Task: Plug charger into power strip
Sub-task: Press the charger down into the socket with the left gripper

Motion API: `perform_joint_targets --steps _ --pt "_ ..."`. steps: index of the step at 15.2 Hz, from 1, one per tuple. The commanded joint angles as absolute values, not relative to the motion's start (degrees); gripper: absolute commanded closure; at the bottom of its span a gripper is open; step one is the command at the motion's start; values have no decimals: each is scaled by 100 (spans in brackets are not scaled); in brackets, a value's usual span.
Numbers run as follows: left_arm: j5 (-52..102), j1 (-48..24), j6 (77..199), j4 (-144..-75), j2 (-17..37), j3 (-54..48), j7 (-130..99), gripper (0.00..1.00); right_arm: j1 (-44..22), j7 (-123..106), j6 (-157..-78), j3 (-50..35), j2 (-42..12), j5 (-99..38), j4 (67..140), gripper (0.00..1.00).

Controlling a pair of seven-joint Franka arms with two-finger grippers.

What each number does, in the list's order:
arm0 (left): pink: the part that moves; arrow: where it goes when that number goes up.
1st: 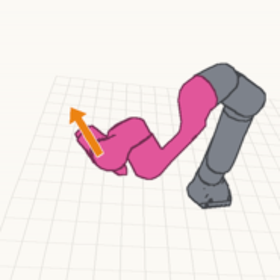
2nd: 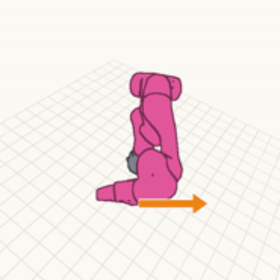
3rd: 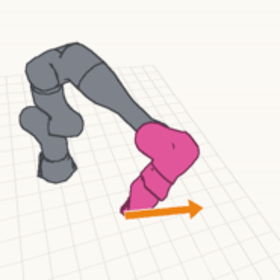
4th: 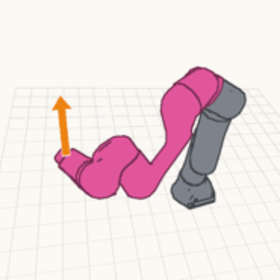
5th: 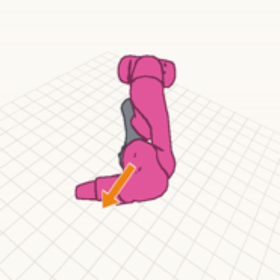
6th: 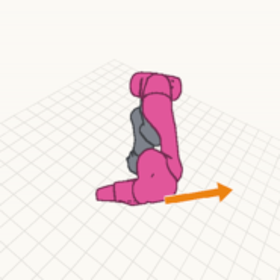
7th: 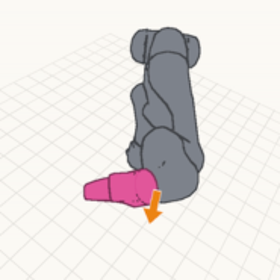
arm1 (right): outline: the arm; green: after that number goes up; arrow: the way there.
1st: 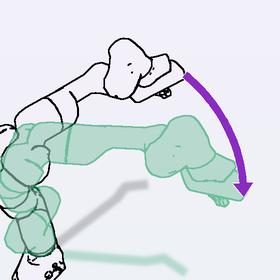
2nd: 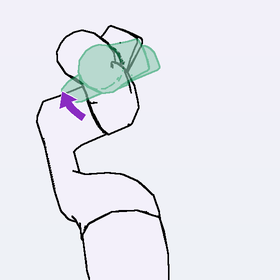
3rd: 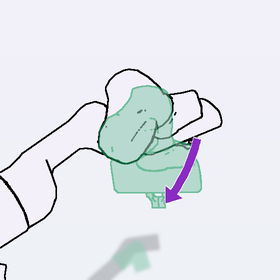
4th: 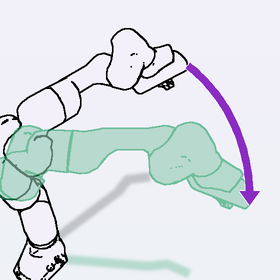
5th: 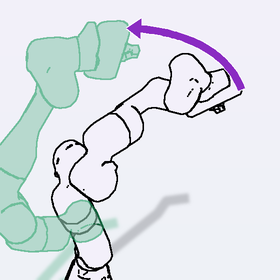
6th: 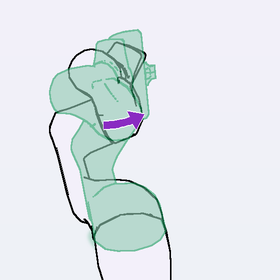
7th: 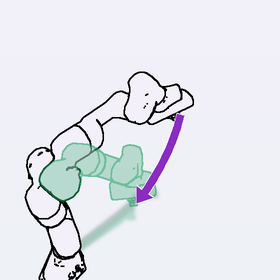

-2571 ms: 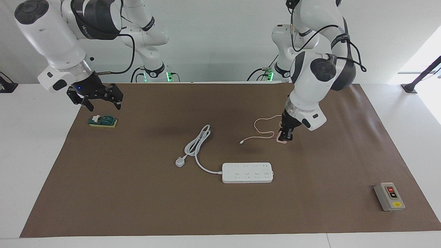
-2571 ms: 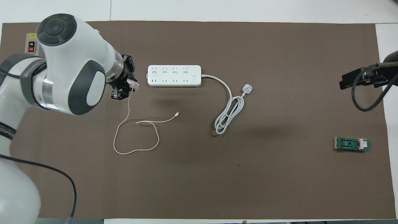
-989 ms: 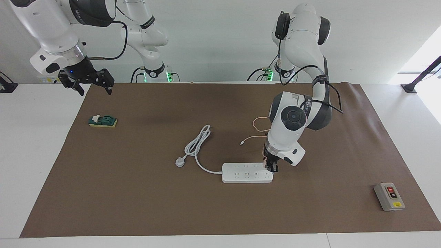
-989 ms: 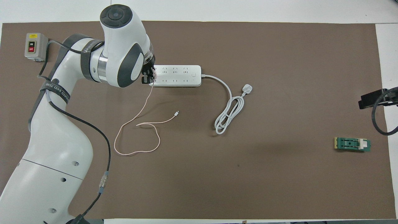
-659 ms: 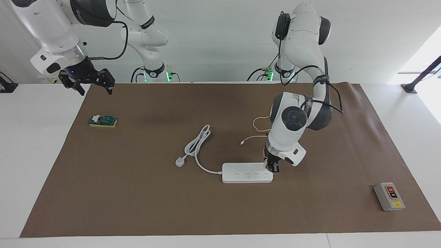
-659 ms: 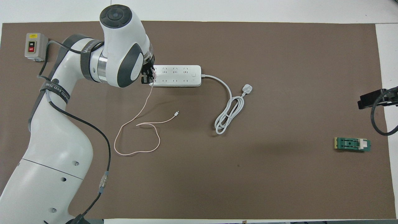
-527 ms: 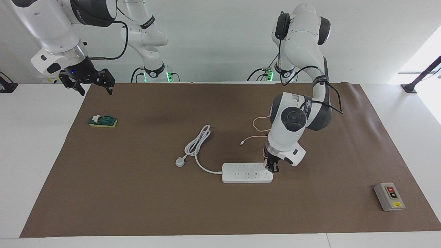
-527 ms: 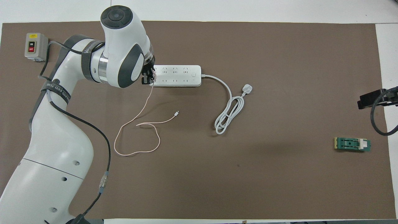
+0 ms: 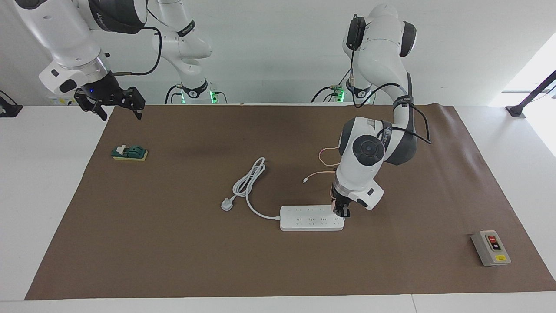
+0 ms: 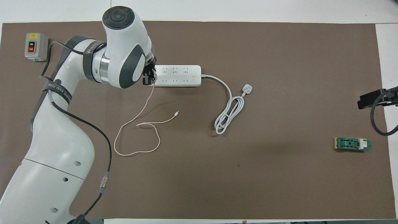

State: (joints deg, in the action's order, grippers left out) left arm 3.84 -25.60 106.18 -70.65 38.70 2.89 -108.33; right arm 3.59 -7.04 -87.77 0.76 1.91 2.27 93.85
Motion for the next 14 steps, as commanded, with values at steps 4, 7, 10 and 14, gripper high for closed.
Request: perform_joint_targets --steps 4,7,10,14 --pt "272 -2628 10714 -7242 3823 343 -10890 100 422 -747 -8736 17 246 264 9413 0" --pt "272 -2602 10836 -7382 3779 343 -10855 100 422 -747 -8736 9 237 264 9413 0" --pt "272 -2593 10907 -7427 3771 343 -10846 100 422 -747 -8736 9 246 264 9404 0" --pt "281 -2637 10907 -7471 3762 352 -10854 100 422 -747 -8736 9 246 264 9404 0"
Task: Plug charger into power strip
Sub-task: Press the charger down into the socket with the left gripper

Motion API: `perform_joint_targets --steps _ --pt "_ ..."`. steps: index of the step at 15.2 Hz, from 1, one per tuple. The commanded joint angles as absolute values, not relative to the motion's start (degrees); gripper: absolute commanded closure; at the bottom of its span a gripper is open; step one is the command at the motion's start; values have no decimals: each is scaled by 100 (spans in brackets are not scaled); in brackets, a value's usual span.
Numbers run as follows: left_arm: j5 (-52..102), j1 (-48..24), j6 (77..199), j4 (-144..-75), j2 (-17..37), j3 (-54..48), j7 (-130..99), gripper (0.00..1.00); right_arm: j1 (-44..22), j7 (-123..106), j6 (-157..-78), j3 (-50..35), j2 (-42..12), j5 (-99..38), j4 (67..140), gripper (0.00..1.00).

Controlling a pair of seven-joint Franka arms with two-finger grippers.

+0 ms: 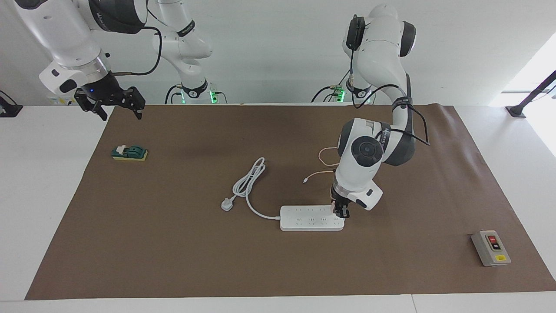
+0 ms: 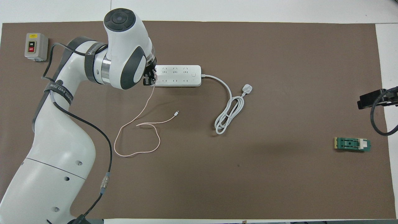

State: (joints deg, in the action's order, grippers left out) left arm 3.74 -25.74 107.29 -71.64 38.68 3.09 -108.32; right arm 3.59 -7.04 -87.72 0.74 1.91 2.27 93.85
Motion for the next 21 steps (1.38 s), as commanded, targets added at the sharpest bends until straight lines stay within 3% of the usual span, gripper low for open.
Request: perform_joint_targets --steps 1,13,21 --pt "281 -2645 10907 -7540 3718 352 -10854 100 422 -747 -8736 9 237 264 9404 0" --pt "273 -2689 11048 -7813 3621 351 -10846 100 422 -747 -8736 18 237 255 9404 0" --pt "141 -2760 11697 -8375 3630 352 -10854 100 422 -747 -8736 18 237 255 9404 0"
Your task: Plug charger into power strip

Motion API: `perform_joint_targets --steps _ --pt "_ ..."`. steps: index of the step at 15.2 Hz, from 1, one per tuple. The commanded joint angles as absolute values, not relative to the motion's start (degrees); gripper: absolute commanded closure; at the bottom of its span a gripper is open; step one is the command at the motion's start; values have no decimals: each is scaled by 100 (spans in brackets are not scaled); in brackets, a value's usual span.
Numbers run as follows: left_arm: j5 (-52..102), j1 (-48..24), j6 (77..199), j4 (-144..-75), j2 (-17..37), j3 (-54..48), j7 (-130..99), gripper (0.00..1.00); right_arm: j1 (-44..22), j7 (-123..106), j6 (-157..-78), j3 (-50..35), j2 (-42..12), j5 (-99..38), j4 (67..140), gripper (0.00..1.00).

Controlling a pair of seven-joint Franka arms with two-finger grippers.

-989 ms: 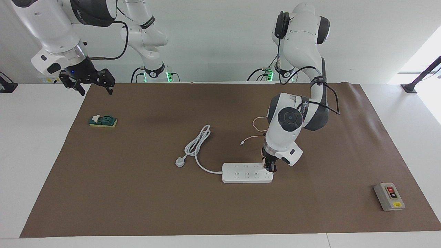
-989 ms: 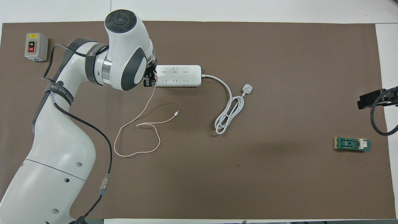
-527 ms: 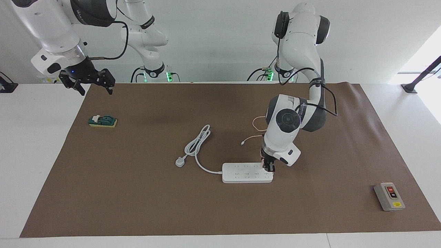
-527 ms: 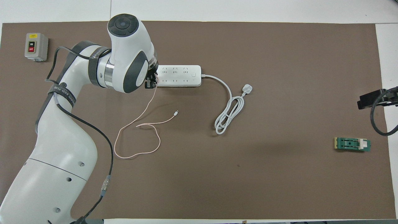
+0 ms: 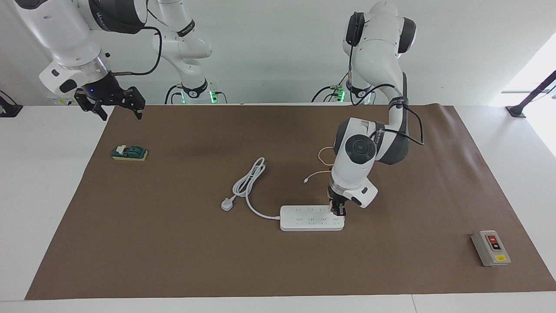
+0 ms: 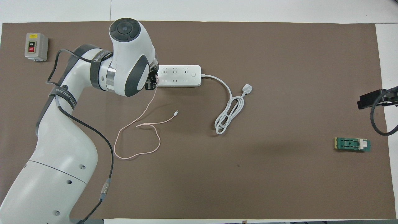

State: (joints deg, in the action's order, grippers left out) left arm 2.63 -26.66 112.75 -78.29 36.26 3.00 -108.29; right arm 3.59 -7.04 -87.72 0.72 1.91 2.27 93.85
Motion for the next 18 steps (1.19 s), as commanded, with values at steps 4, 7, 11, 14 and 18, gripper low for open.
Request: perform_joint_targets --steps 4,7,11,14,18 --pt "27 -2751 11584 -8332 3621 352 -10828 100 422 -747 -8736 17 246 255 9404 0" --pt "-53 -2655 11531 -8279 3263 343 -10705 48 422 -747 -8736 18 246 255 9404 0" --pt "9 -2417 11136 -8218 2708 316 -10529 0 422 -747 -8736 9 246 255 9404 0" --pt "88 -2295 11066 -8218 2453 343 -10512 0 422 -747 -8736 9 246 255 9404 0" --pt "88 -1804 10724 -8262 1996 334 -9435 0 422 -747 -8736 18 246 255 9404 0"
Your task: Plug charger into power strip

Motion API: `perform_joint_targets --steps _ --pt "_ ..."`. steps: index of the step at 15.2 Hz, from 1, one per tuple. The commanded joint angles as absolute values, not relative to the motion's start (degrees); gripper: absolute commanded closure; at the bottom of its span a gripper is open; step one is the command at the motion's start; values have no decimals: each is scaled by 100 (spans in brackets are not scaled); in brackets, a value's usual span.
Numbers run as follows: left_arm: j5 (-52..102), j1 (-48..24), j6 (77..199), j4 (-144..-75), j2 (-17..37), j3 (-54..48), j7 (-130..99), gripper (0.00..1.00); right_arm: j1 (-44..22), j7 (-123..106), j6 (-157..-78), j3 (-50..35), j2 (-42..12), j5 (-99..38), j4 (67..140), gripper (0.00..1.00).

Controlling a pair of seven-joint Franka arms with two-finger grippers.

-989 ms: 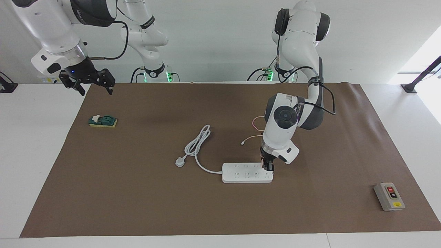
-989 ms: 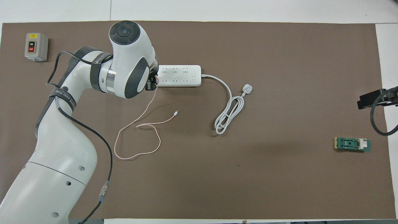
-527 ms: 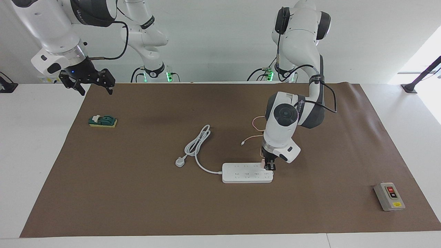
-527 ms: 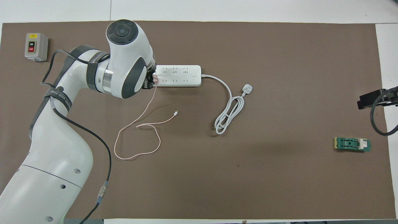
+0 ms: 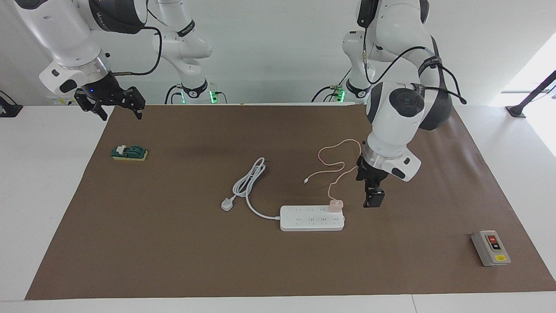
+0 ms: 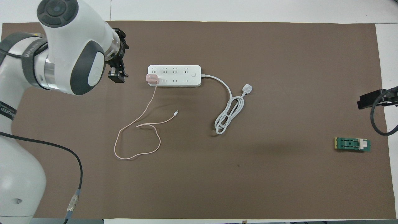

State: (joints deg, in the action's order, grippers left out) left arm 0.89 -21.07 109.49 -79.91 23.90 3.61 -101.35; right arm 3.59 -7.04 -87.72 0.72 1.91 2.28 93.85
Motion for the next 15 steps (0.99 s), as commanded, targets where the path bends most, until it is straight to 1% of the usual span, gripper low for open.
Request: perform_joint_targets --steps 1,5,11,15 --pt "88 -1697 10601 -8279 1882 334 -8970 0 422 -747 -8736 18 246 255 9404 0" --pt "88 -1196 10029 -8288 1548 351 -6730 0 422 -747 -8736 18 246 255 9404 0" --pt "35 -406 9353 -8314 1187 360 -3073 0 413 -747 -8745 9 246 255 9404 0" --pt "26 70 9264 -8814 547 352 -1198 0 413 -747 -8745 9 246 255 9404 0"
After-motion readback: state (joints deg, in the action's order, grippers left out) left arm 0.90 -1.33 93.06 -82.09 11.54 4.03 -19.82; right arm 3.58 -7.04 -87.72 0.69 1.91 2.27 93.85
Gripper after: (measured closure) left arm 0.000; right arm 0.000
